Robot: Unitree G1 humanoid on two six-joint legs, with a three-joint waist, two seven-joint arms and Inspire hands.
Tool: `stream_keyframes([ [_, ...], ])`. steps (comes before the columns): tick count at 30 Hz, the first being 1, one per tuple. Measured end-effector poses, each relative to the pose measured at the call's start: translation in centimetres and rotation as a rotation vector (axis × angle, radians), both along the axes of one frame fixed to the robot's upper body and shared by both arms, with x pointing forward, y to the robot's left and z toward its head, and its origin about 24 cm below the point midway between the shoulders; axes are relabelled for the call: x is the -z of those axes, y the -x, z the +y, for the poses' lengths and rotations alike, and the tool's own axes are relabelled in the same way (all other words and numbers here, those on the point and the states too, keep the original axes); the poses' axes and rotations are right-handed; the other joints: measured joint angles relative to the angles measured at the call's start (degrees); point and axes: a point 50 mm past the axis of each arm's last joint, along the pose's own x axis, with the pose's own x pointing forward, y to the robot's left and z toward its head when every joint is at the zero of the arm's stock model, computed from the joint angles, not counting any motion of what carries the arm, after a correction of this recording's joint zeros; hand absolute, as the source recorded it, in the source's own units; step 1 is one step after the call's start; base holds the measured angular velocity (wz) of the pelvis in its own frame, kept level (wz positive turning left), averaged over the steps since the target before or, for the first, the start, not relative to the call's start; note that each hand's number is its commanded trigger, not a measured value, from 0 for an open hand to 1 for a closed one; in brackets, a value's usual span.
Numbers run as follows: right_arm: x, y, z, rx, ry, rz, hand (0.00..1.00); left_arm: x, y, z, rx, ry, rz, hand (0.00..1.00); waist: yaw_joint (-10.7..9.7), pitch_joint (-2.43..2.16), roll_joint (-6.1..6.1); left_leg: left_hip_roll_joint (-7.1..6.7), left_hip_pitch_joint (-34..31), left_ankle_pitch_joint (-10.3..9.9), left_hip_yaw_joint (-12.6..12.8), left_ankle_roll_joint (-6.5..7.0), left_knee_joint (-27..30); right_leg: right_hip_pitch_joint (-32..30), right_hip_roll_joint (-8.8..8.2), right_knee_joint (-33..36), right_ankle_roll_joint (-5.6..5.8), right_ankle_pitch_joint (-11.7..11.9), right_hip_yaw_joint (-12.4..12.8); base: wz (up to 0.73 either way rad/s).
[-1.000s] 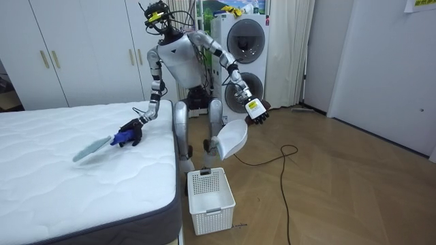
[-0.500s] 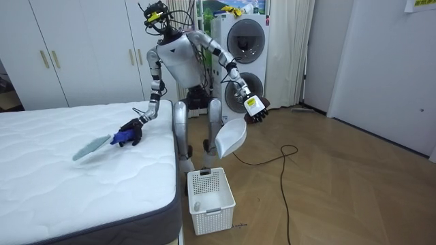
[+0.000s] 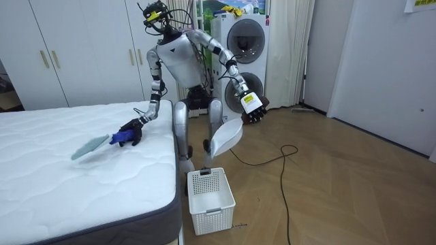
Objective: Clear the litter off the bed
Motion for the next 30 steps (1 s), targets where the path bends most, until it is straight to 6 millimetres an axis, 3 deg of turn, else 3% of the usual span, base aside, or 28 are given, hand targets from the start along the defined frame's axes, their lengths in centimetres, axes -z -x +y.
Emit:
stream_keyframes([
  [7, 0.1, 0.0, 0.2, -0.009, -0.027, -0.015, 0.00, -0.6, -0.3, -1.3, 0.067, 0.075, -0.092, 1.00, 0.12, 0.75, -1.16, -0.03, 0.19, -0.02, -0.01, -0.04, 1.00, 0.27, 0.33, 0.13, 0.00, -0.14, 0.98, -0.05],
  [8, 0.1, -0.1, 0.2, -0.013, -0.042, -0.024, 0.00, -0.5, 0.0, -1.7, 0.079, 0.103, -0.098, 1.00, 0.46, 0.94, -1.56, -0.01, 0.18, -0.13, -0.52, -0.25, 1.63, 0.41, 0.96, -0.01, 0.19, -0.02, 2.07, -0.42],
  [10, 0.3, -0.1, 0.4, -0.027, -0.049, -0.015, 0.00, -0.3, 0.4, -2.2, 0.104, 0.130, -0.097, 1.00, 1.51, 1.01, -2.27, -0.27, 0.15, -0.74, -3.93, -1.26, 2.67, 0.72, 2.47, -0.40, 0.52, 0.31, 4.16, -0.58],
  [12, 0.9, -0.1, 1.2, -0.079, -0.071, 0.017, 0.00, 0.4, 1.5, -2.2, 0.099, 0.159, -0.086, 1.00, 3.43, 0.50, -4.04, -0.25, 0.41, -1.22, -7.10, -2.06, 3.71, 1.31, 4.68, -1.62, 0.44, 1.42, 7.15, -0.93],
  [15, 1.9, 0.8, 1.2, -0.081, -0.099, 0.059, 0.00, 0.6, 2.4, -3.0, 0.104, 0.208, -0.110, 1.00, 4.33, 0.06, -5.16, 0.27, 1.84, -1.48, -8.85, -2.50, 4.09, 3.51, 6.50, -4.12, 0.58, 2.88, 8.90, -0.63],
  [21, 3.8, 3.8, 0.6, -0.022, -0.151, 0.162, 0.00, 1.1, 3.8, -3.6, 0.083, 0.328, -0.136, 1.00, 4.53, -1.05, -6.89, 1.91, 8.28, -1.54, -7.83, -2.57, 0.87, 10.39, 8.81, -9.83, 0.89, 4.93, 10.97, -0.34],
  [24, 4.0, 4.7, 0.1, 0.011, -0.160, 0.164, 0.00, 1.0, 3.8, -3.8, 0.083, 0.375, -0.148, 1.00, 4.21, -1.34, -7.28, 2.13, 10.67, -1.55, -7.11, -2.56, -0.76, 12.33, 9.16, -11.13, 1.18, 5.34, 11.20, -0.15],
  [28, 3.7, 4.6, 0.2, 0.002, -0.170, 0.146, 0.00, 0.2, 3.9, -3.7, 0.074, 0.411, -0.177, 1.00, 4.67, -1.38, -7.51, 2.89, 12.81, -2.87, -3.76, -1.85, -1.87, 12.87, 10.91, -11.31, 1.58, 5.94, 12.82, -0.42],
  [30, 3.7, 4.0, 0.9, -0.040, -0.203, 0.142, 0.00, 0.1, 4.1, -3.3, 0.030, 0.461, -0.195, 1.00, 5.20, -1.46, -8.01, 4.22, 14.05, -3.65, 0.72, -1.56, -1.93, 13.41, 12.20, -12.69, 1.46, 7.88, 12.88, -0.90],
])
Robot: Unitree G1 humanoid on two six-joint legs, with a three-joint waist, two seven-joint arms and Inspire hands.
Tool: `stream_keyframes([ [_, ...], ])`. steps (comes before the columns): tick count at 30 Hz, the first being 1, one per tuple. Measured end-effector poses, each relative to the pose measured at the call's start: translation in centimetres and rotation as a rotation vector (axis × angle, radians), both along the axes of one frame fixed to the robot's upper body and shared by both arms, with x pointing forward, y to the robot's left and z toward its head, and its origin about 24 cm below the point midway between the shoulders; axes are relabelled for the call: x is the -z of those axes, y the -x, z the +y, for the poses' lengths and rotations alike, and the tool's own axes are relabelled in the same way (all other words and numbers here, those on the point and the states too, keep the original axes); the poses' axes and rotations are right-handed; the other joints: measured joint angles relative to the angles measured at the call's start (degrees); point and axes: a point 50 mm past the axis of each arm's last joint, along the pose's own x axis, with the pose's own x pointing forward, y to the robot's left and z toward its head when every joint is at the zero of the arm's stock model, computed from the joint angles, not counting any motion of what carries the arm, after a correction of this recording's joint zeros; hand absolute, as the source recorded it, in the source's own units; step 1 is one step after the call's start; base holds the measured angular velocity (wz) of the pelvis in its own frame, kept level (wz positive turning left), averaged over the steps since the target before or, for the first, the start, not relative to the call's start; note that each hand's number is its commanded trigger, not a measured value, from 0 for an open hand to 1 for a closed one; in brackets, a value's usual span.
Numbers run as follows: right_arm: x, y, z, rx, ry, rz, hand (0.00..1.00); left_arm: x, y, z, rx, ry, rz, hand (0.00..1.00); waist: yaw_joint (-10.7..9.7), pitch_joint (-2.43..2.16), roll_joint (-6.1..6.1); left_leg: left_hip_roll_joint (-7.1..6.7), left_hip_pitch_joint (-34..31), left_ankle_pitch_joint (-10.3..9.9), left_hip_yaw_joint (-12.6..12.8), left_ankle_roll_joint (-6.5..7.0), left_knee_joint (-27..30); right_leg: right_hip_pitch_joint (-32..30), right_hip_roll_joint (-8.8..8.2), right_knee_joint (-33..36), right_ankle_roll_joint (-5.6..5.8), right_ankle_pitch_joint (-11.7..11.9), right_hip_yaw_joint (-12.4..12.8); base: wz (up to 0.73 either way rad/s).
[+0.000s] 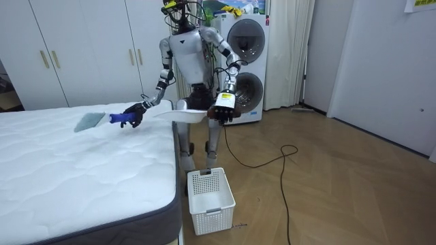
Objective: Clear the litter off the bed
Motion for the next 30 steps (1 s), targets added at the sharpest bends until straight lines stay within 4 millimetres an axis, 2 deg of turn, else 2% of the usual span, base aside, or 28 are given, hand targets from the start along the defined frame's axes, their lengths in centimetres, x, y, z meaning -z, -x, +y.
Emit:
stream_keyframes([
  [1, -0.1, -0.2, 0.3, -0.013, -0.002, -0.005, 0.00, 0.0, 0.2, 0.1, -0.010, 0.007, -0.002, 1.00, 0.65, -0.01, -0.06, 0.62, 0.35, 0.00, 1.92, 0.00, -0.42, 0.07, 0.02, -1.39, -0.46, 1.32, -1.49, -1.47],
  [2, -0.3, -0.6, 0.6, -0.030, -0.006, -0.018, 0.00, 0.1, 0.5, 0.3, -0.026, 0.022, 0.000, 1.00, 2.02, -0.14, -0.01, 2.13, 0.99, -0.30, 6.24, 0.37, -1.54, 0.72, -0.97, -3.58, -1.84, 3.75, -7.13, -1.57],
  [3, -0.3, -0.7, 0.8, -0.025, -0.013, -0.023, 0.00, 0.3, 0.7, 0.2, -0.037, 0.031, 0.003, 1.00, 2.90, -0.12, -0.28, 2.76, 1.73, -0.62, 9.77, 0.44, -1.89, 0.57, -3.65, 1.30, -2.48, 0.50, -14.92, -1.35],
  [4, -0.3, -0.7, 0.7, -0.017, -0.018, -0.025, 0.00, 0.5, 0.7, 0.0, -0.042, 0.043, 0.007, 1.00, 2.60, -0.21, -0.32, 2.70, 2.41, -0.66, 10.87, 0.49, -2.37, 0.71, -5.47, 4.98, -2.22, -2.08, -17.59, -0.99],
  [5, -0.3, -0.6, 0.6, 0.004, -0.023, -0.031, 0.00, 0.8, 0.8, -0.7, -0.049, 0.073, 0.006, 1.00, 2.78, -0.61, -0.32, 2.58, 3.71, -0.65, 13.96, 0.49, -3.78, 1.14, -9.67, 11.22, -0.94, -6.22, -21.07, -0.92],
  [6, -0.4, -0.6, 0.6, 0.009, -0.021, -0.033, 0.00, 0.7, 0.7, -1.4, -0.042, 0.102, -0.008, 1.00, 2.98, -0.58, -0.62, 2.58, 4.34, -0.63, 17.45, 0.45, -4.58, 2.82, -13.56, 14.14, 0.49, -8.40, -22.51, -1.01],
  [7, -0.4, -0.7, 0.6, 0.008, -0.021, -0.034, 0.00, 0.6, 0.6, -1.5, -0.043, 0.118, -0.013, 1.00, 3.28, -0.52, -0.96, 2.57, 4.39, -0.62, 18.82, 0.44, -4.46, 3.99, -15.33, 14.29, 1.28, -9.08, -22.66, -1.15],
  [8, -0.3, -0.7, 0.8, 0.000, -0.021, -0.030, 0.00, 0.6, 0.6, -1.6, -0.052, 0.146, -0.020, 1.00, 4.05, -0.38, -1.70, 2.62, 4.34, -0.62, 21.67, 0.44, -3.52, 6.01, -18.20, 12.96, 2.28, -10.08, -23.02, -1.26],
  [9, -0.2, -0.7, 1.1, -0.010, -0.026, -0.026, 0.00, 0.7, 0.6, -1.5, -0.070, 0.169, -0.020, 1.00, 4.79, -0.04, -2.50, 3.01, 4.04, -0.62, 22.80, 0.44, -2.24, 7.45, -19.68, 8.80, 3.23, -10.13, -23.57, -1.34],
  [10, -0.1, -0.7, 1.2, -0.018, -0.029, -0.022, 0.00, 0.9, 0.7, -1.5, -0.082, 0.184, -0.013, 1.00, 5.41, 0.01, -2.59, 3.35, 3.83, -0.62, 21.77, 0.44, -1.55, 7.92, -19.20, 6.91, 3.48, -9.92, -24.10, -1.56],
  [12, 0.2, -1.0, 2.1, -0.087, -0.044, -0.004, 0.00, 2.0, 1.5, -1.1, -0.121, 0.203, 0.034, 1.00, 7.03, -0.05, -2.31, 4.21, 2.27, -0.39, 9.94, -0.13, 1.03, 10.61, -16.22, -0.50, 4.33, -7.57, -22.54, -1.70],
  [14, 0.5, -1.0, 2.7, -0.132, -0.062, 0.012, 0.00, 2.2, 1.5, -1.0, -0.132, 0.209, 0.044, 1.00, 6.46, -0.09, -1.95, 5.08, 1.99, 0.05, 5.99, -0.99, 1.53, 11.73, -14.74, -3.77, 3.74, -4.91, -23.14, -1.04],
  [15, 0.5, -1.1, 2.9, -0.150, -0.076, 0.015, 0.00, 2.1, 1.3, -1.1, -0.134, 0.224, 0.039, 1.00, 4.67, -0.09, -1.96, 5.43, 2.17, 0.01, 6.16, -1.10, 1.26, 11.79, -14.76, -4.13, 3.50, -4.42, -24.69, -0.53],
  [17, 0.4, -1.2, 2.7, -0.156, -0.082, 0.009, 0.00, 2.0, 1.2, -1.3, -0.135, 0.246, 0.032, 1.00, 2.38, -0.08, -1.98, 6.00, 2.35, 0.06, 8.19, -1.35, 0.77, 11.55, -14.91, -4.32, 3.24, -3.91, -26.35, -0.23],
  [21, 0.5, -0.6, 2.2, -0.142, -0.098, 0.014, 0.00, 2.6, 1.9, -1.9, -0.151, 0.341, 0.065, 1.00, -0.52, -0.08, -1.98, 6.06, 4.42, 0.65, 9.78, -2.80, -2.10, 11.46, -14.57, -4.43, 2.52, -3.21, -27.00, -0.18],
  [23, 0.6, -0.5, 2.2, -0.152, -0.105, 0.018, 0.00, 2.9, 2.0, -2.3, -0.162, 0.390, 0.084, 1.00, -0.82, -0.08, -2.02, 6.00, 5.12, 0.99, 10.47, -3.46, -3.07, 10.97, -14.43, -4.11, 2.14, -2.98, -26.91, -0.25],
  [26, 0.6, -0.3, 2.5, -0.192, -0.124, 0.021, 0.00, 3.4, 2.2, -3.2, -0.152, 0.466, 0.119, 1.00, -0.80, -0.09, -2.20, 6.16, 6.14, 1.31, 11.71, -4.02, -3.38, 10.05, -13.36, -4.26, 1.49, -2.62, -25.00, -0.42],
  [28, 0.5, -0.6, 2.7, -0.230, -0.119, 0.024, 0.00, 3.9, 2.8, -3.8, -0.166, 0.497, 0.134, 1.00, 0.52, -0.02, -2.38, 5.26, 7.13, 1.41, 7.51, -4.25, -3.79, 9.85, -11.49, -4.31, 1.12, -2.37, -20.83, -1.00],
  [29, 0.4, -0.8, 3.0, -0.259, -0.118, 0.025, 0.00, 4.3, 3.5, -4.1, -0.181, 0.528, 0.149, 1.00, 1.81, 0.02, -2.57, 4.17, 7.59, 1.40, 0.61, -4.24, -3.58, 9.78, -10.08, -4.44, 0.84, -1.92, -17.46, -1.42],
  [30, 0.4, -1.0, 3.3, -0.285, -0.129, 0.025, 0.00, 4.8, 4.2, -4.4, -0.195, 0.561, 0.169, 1.00, 2.20, 0.11, -3.14, 2.92, 8.08, 1.40, -6.12, -4.23, -3.49, 9.83, -8.85, -4.55, 0.69, -1.62, -14.71, -1.38],
])
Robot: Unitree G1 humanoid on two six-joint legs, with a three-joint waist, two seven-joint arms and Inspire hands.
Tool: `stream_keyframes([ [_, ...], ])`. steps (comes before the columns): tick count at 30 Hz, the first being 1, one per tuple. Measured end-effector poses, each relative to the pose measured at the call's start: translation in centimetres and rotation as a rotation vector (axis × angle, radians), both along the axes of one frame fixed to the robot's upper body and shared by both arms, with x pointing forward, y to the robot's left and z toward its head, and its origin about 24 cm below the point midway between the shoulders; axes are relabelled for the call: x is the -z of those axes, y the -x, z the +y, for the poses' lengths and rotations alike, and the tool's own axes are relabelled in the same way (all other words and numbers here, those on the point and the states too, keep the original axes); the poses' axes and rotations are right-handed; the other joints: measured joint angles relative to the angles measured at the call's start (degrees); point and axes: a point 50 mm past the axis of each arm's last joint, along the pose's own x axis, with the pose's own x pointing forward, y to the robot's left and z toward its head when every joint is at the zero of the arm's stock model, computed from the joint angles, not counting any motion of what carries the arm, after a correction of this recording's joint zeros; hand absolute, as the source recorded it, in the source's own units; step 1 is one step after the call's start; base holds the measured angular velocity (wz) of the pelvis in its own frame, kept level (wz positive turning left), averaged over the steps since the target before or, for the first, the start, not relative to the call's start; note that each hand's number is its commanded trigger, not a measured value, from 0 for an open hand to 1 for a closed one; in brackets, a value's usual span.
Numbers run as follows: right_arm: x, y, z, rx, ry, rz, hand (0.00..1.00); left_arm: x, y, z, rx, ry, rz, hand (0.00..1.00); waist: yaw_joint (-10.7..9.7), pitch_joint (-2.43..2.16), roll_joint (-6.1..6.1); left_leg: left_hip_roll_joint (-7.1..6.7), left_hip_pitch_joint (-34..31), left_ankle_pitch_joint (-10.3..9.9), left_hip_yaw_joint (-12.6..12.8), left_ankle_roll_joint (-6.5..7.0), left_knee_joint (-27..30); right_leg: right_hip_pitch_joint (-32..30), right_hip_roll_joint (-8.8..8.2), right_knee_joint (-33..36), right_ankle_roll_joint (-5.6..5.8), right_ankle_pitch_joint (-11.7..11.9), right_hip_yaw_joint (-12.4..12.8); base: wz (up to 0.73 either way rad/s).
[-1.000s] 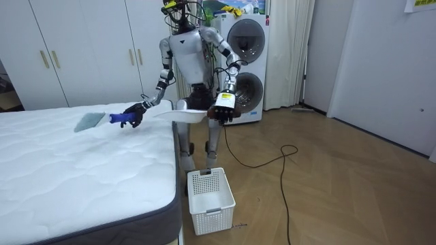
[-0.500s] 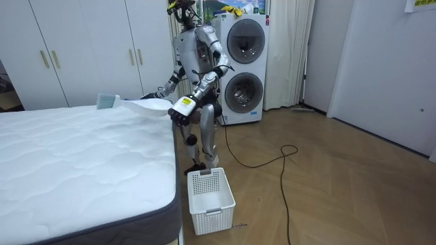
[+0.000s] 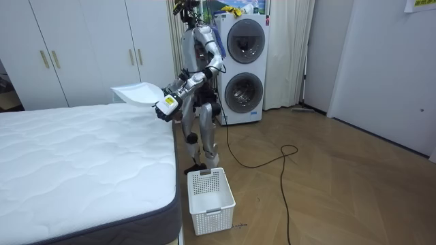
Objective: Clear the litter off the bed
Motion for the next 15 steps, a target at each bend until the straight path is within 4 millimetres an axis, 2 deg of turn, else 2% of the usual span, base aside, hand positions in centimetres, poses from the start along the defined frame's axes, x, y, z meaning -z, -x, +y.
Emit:
stream_keyframes([
  [1, 0.1, 0.0, 0.2, -0.010, -0.003, 0.003, 0.00, 0.2, 0.2, -0.2, -0.004, 0.018, 0.008, 1.00, 0.12, -0.17, -0.11, -0.56, 0.21, 0.00, -2.32, 0.00, -0.06, -0.01, 0.67, -0.10, -0.03, 0.19, 0.95, -1.20],
  [2, 0.2, 0.0, 0.5, -0.026, -0.009, 0.009, 0.00, 0.6, 0.6, -0.6, -0.017, 0.060, 0.016, 1.00, 0.46, -0.44, -0.26, -1.19, 0.52, 0.00, -5.27, 0.00, -0.44, 0.04, 2.06, -0.37, -0.02, 0.73, 3.17, -1.06],
  [3, 0.3, 0.0, 0.8, -0.044, -0.014, 0.015, 0.00, 0.8, 0.8, -1.0, -0.025, 0.095, 0.016, 1.00, 0.32, -0.42, -0.49, -1.39, 0.75, 0.00, -6.73, 0.00, -0.61, 0.01, 3.16, -0.92, -0.07, 1.47, 5.12, -1.02],
  [4, 0.4, 0.0, 1.0, -0.050, -0.021, 0.018, 0.00, 0.9, 0.9, -1.2, -0.026, 0.107, 0.014, 1.00, 0.22, -0.43, -0.52, -1.38, 0.83, -0.01, -6.94, -0.01, -0.77, -0.01, 3.55, -1.11, -0.16, 1.86, 5.73, -0.85],
  [5, 0.7, 0.1, 1.4, -0.055, -0.038, 0.022, 0.00, 0.9, 1.0, -1.2, -0.030, 0.127, 0.010, 1.00, -0.23, -0.31, -1.08, -1.32, 1.16, -0.13, -6.86, -0.18, -1.49, -0.27, 4.24, -1.08, -0.31, 2.21, 6.79, -0.65],
  [7, 1.1, 0.4, 2.1, -0.051, -0.062, 0.029, 0.00, 1.0, 1.3, -1.2, -0.040, 0.152, 0.008, 1.00, -1.26, -0.61, -2.15, -0.99, 1.24, -0.36, -5.59, -0.50, -2.80, -1.07, 5.05, -1.15, -0.77, 2.96, 7.58, -0.53],
  [8, 1.2, 0.6, 2.3, -0.050, -0.069, 0.030, 0.00, 1.1, 1.5, -1.4, -0.046, 0.169, 0.014, 1.00, -1.33, -0.59, -2.59, -0.74, 1.51, -0.30, -4.56, -0.59, -3.27, -1.21, 5.54, -1.33, -1.05, 3.76, 8.11, -0.55],
  [11, 1.3, 1.0, 2.5, -0.050, -0.075, 0.035, 0.00, 1.5, 2.1, -1.8, -0.060, 0.190, 0.027, 1.00, -1.25, -0.64, -2.86, -0.17, 3.27, -0.37, -2.12, -0.81, -4.22, -0.71, 6.44, -2.09, -1.66, 4.53, 8.11, -0.52],
  [12, 1.4, 1.0, 2.6, -0.053, -0.074, 0.036, 0.00, 1.6, 2.3, -1.9, -0.064, 0.196, 0.026, 1.00, -1.38, -0.61, -2.90, -0.22, 3.74, -0.39, -2.20, -0.84, -4.39, -0.53, 6.69, -2.10, -1.76, 4.59, 8.43, -0.42],
  [13, 1.4, 1.0, 2.7, -0.058, -0.070, 0.037, 0.00, 1.6, 2.3, -2.0, -0.065, 0.198, 0.025, 0.67, -1.45, -0.58, -2.94, -0.23, 3.95, -0.39, -2.24, -0.84, -4.49, -0.45, 6.84, -2.10, -1.77, 4.60, 8.67, -0.34],
  [14, 1.5, 1.0, 3.0, -0.067, -0.073, 0.039, 0.00, 1.6, 2.3, -2.1, -0.068, 0.203, 0.019, 0.00, -1.45, -0.49, -3.15, -0.25, 4.27, -0.40, -2.28, -0.84, -4.89, -0.32, 7.24, -2.03, -1.79, 4.60, 9.49, -0.31],
  [15, 1.6, 1.0, 3.4, -0.077, -0.083, 0.040, 0.00, 1.5, 2.3, -2.1, -0.069, 0.205, 0.009, 0.00, -1.40, -0.46, -3.32, -0.25, 4.35, -0.48, -2.27, -0.89, -5.04, -0.38, 7.54, -2.05, -1.84, 4.64, 10.01, -0.27],
])
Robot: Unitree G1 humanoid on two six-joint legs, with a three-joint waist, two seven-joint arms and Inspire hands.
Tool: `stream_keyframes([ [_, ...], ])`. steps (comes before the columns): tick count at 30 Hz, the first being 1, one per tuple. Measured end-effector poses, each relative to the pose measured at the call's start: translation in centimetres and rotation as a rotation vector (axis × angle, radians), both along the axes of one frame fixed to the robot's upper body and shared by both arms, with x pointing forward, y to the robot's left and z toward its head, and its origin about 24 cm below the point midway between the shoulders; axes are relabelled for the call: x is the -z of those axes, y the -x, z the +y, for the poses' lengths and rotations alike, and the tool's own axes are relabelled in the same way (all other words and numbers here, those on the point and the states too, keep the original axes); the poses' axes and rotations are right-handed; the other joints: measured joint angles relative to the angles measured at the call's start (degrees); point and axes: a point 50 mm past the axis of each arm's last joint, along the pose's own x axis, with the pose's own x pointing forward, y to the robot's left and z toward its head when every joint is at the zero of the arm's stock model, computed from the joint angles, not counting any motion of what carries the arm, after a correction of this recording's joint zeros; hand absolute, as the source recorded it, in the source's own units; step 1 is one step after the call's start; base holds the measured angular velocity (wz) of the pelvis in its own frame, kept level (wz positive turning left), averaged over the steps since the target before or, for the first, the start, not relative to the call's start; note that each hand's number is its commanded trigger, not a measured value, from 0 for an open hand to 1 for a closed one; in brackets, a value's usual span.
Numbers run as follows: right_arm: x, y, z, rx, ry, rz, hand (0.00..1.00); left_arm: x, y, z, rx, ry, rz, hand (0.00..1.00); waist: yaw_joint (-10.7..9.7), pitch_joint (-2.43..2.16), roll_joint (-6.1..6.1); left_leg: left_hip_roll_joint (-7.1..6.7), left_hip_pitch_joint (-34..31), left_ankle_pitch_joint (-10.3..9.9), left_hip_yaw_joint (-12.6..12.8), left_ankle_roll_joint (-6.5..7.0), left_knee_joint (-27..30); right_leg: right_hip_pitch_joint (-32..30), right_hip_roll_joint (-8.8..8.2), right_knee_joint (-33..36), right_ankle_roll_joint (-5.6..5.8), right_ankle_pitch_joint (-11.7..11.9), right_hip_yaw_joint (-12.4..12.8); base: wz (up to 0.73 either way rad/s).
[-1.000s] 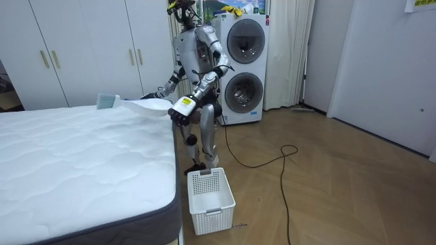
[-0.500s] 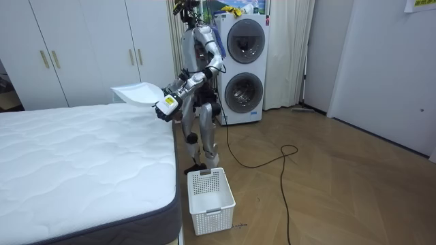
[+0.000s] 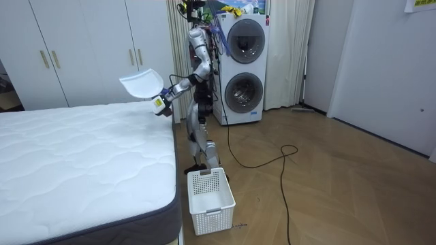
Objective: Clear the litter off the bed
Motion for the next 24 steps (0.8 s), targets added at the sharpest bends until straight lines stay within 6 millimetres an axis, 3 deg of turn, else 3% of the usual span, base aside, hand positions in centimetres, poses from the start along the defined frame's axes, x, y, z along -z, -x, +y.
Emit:
stream_keyframes([
  [2, 0.1, 0.1, 0.4, -0.017, -0.012, 0.006, 0.00, -0.1, -0.1, -0.1, -0.001, 0.005, -0.011, 0.00, -0.37, -0.06, -0.29, 0.03, -0.19, -0.24, 0.52, 0.01, 0.04, -0.56, 0.01, 0.57, -0.02, 0.03, -0.25, -0.16],
  [4, 0.1, 0.2, 0.5, -0.023, -0.017, 0.005, 0.00, -0.1, -0.1, -0.1, -0.020, 0.018, -0.019, 0.00, -0.56, 0.07, -0.71, -0.23, -0.17, -0.51, 1.04, 0.06, 0.41, -1.42, -0.63, 2.25, -0.42, -0.34, -2.07, -0.13],
  [6, 0.1, 0.2, 0.5, -0.020, -0.019, 0.005, 0.00, 0.0, -0.1, 0.1, -0.040, 0.009, -0.026, 0.00, -0.31, 0.43, -1.38, -0.64, 0.05, -0.96, 1.30, 0.08, 2.14, -1.74, -0.94, 4.47, -0.43, -1.63, -1.78, -0.10],
  [10, 0.4, 0.6, 0.5, -0.022, -0.018, 0.021, 0.00, 0.7, 0.2, 0.4, -0.089, 0.002, -0.007, 0.00, -0.15, 0.54, -1.69, -0.38, 0.25, -1.97, 1.75, 0.15, 2.95, -1.36, -0.77, 4.75, -0.41, -1.89, -1.80, -0.05],
  [20, 2.3, 2.3, 0.6, 0.004, -0.029, 0.125, 0.00, 3.1, 1.5, 1.1, -0.268, -0.039, 0.059, 0.00, 0.83, 0.30, -2.16, 0.83, 1.92, -0.89, 1.54, 0.12, 0.27, 2.71, 0.05, -3.01, -0.38, 1.92, -2.28, -0.01],
  [24, 3.2, 3.6, 0.3, 0.021, -0.021, 0.184, 0.00, 5.0, 3.5, 2.2, -0.377, -0.066, 0.159, 0.00, 1.82, 0.12, -2.49, 1.78, 4.36, -0.82, 1.86, -0.07, -1.40, 5.34, 1.01, -5.90, -0.67, 2.63, -2.51, -0.05],
])
